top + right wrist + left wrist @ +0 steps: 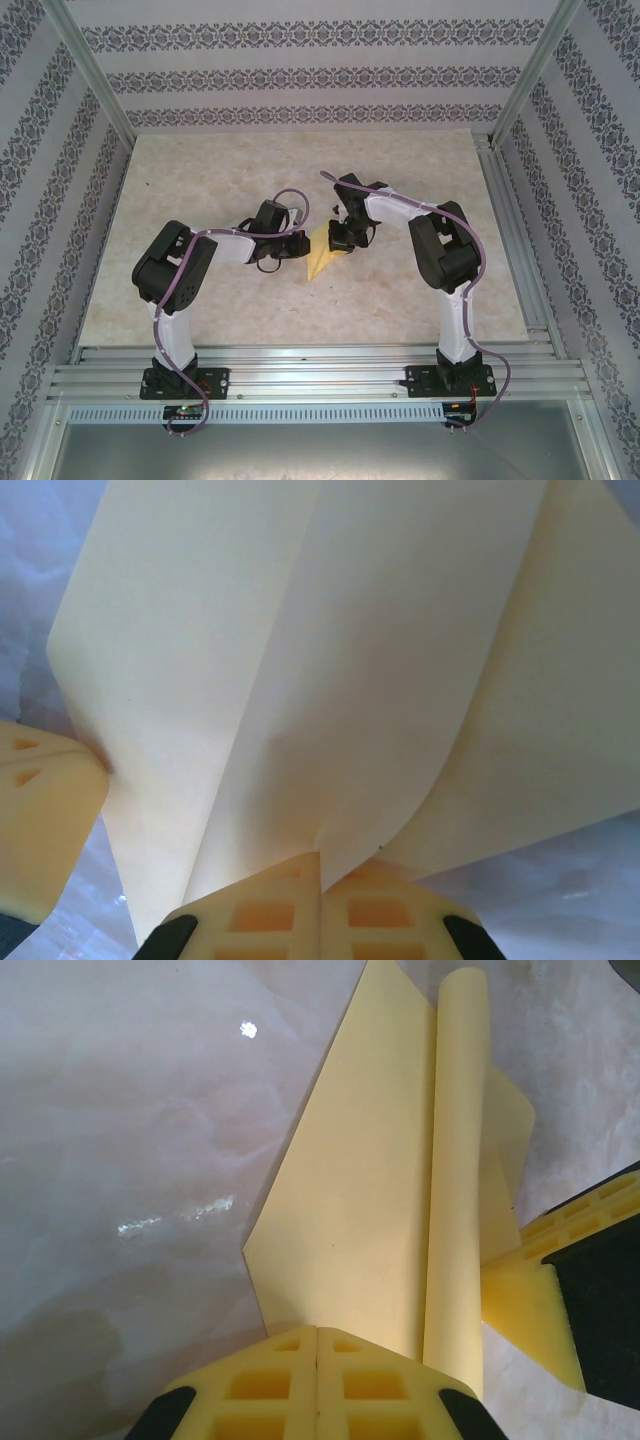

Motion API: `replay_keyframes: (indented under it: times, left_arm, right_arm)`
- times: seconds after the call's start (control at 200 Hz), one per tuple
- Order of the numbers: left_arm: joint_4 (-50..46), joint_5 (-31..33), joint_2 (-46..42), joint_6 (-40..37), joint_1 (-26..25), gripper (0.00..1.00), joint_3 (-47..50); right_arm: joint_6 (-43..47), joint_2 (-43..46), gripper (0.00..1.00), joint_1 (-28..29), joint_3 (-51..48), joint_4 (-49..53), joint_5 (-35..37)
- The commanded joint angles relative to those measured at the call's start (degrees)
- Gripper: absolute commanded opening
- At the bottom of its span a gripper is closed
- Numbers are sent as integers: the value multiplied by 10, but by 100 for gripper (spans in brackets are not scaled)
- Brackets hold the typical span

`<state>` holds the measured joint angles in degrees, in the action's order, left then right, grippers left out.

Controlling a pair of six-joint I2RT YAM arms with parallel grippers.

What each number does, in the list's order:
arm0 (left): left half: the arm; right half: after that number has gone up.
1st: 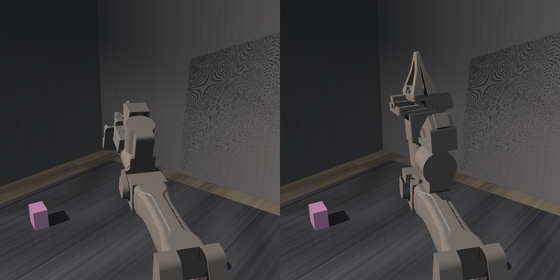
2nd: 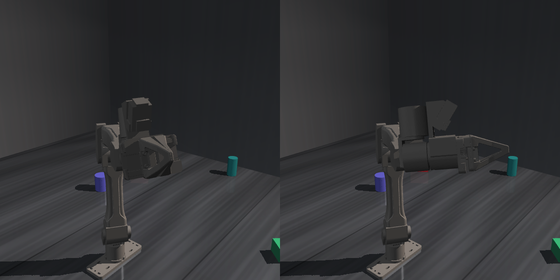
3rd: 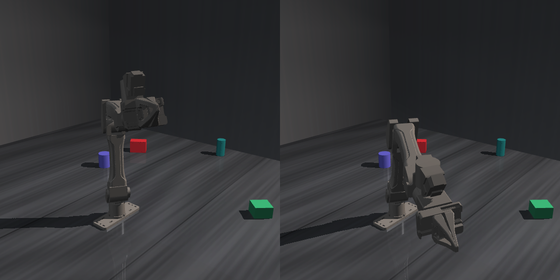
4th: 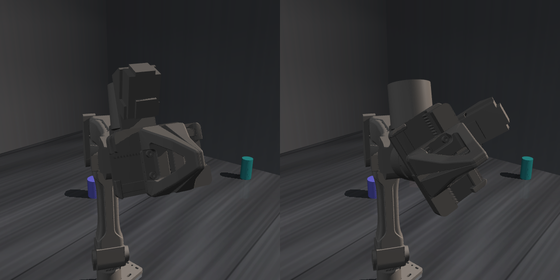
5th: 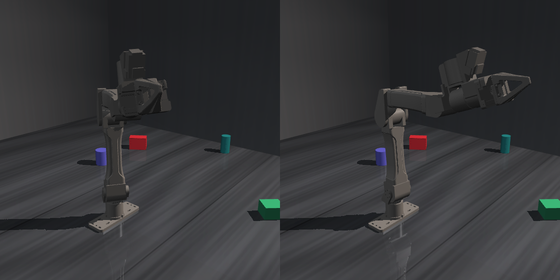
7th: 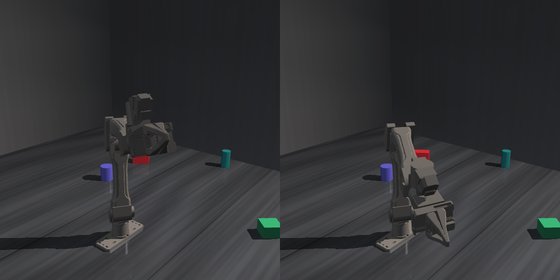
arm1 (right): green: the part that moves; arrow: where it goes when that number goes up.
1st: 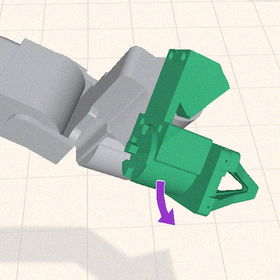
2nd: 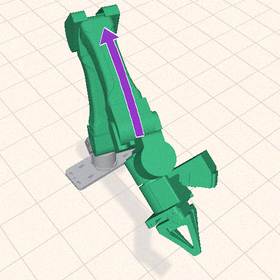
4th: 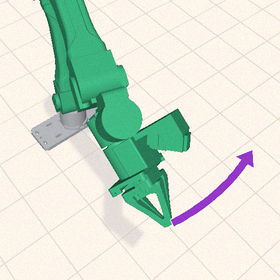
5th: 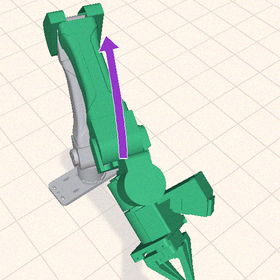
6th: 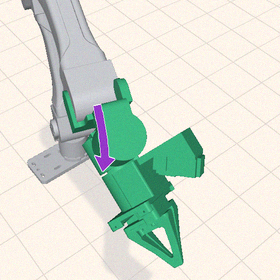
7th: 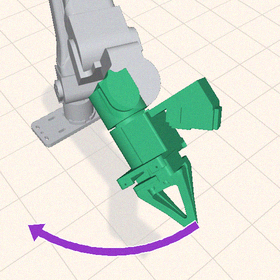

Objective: Fold a paper plane with a square sheet of paper (fold left side to right side)
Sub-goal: Fourth fold the wing at the center of the table.

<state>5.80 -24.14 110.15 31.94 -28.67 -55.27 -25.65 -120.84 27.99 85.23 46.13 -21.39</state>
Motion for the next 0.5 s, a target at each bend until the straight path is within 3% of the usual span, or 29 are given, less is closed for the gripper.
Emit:
replay_keyframes:
  times: [0.0,0.205,0.495]
  left_arm:
    - [-27,32,20,-12,-6,5,4]
    - [-22,18,-11,-8,-5,17,11]
    - [-69,24,-136,-26,6,31,28]
  right_arm:
    - [15,-20,0,0,13,15,29]
    - [16,-28,0,2,4,21,45]
    - [13,-31,0,3,4,19,44]
